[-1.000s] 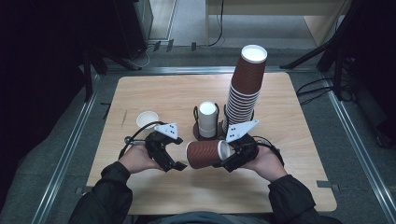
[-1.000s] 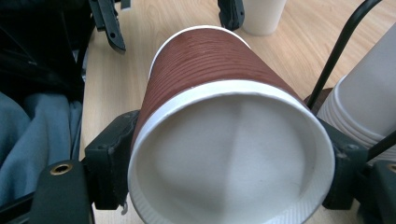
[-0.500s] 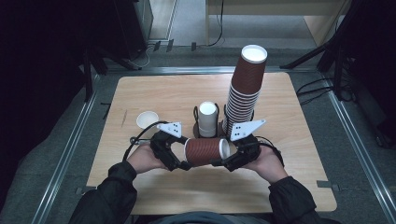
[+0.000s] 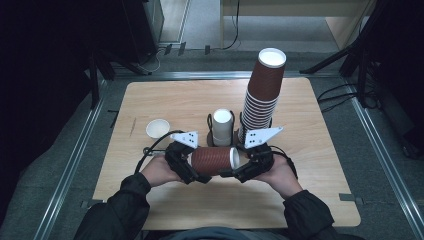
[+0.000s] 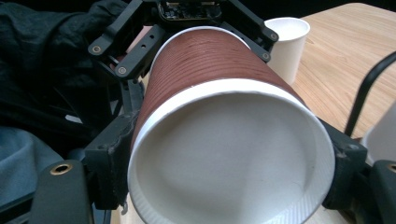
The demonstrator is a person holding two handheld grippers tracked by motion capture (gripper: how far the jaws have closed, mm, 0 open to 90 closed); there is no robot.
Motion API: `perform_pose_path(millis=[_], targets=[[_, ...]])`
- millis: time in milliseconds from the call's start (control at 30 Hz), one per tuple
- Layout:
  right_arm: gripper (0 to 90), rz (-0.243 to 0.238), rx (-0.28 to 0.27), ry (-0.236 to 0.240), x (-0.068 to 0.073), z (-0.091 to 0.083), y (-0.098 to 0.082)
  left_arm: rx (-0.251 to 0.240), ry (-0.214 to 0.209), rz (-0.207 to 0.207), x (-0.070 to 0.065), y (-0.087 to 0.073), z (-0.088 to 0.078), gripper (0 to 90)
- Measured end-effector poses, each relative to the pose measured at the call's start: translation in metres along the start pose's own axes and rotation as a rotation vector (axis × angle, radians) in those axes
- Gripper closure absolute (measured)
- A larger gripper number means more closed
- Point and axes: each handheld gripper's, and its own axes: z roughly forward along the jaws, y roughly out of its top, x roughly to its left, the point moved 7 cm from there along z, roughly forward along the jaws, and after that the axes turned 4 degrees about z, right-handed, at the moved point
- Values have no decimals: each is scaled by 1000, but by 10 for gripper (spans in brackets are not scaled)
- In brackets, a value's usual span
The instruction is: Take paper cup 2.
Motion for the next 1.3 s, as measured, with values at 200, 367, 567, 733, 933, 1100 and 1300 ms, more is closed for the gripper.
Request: perform_pose_path(millis=[200, 367, 567, 733, 933, 1100, 1300], targets=[[220, 14, -10, 19, 0, 2, 0, -4, -4, -3, 0, 1, -2, 50], [222, 5, -9, 26, 2, 2, 0, 14, -20, 4, -2, -1, -3, 69], [222, 1, 15, 20, 3, 3, -1, 34, -26, 5, -2, -1, -3, 81], [198, -18, 38, 12, 4, 2, -1, 42, -25, 17, -3, -2, -6, 83], [180, -28, 65, -16, 2, -2, -4, 58, -11, 22, -1, -4, -11, 83], [179, -31, 99, -35, 0, -3, -9, 91, 29, 29, 2, -6, -19, 83], [179, -31, 155, -70, -7, -2, -18, 137, 86, 15, 9, -9, -27, 82]])
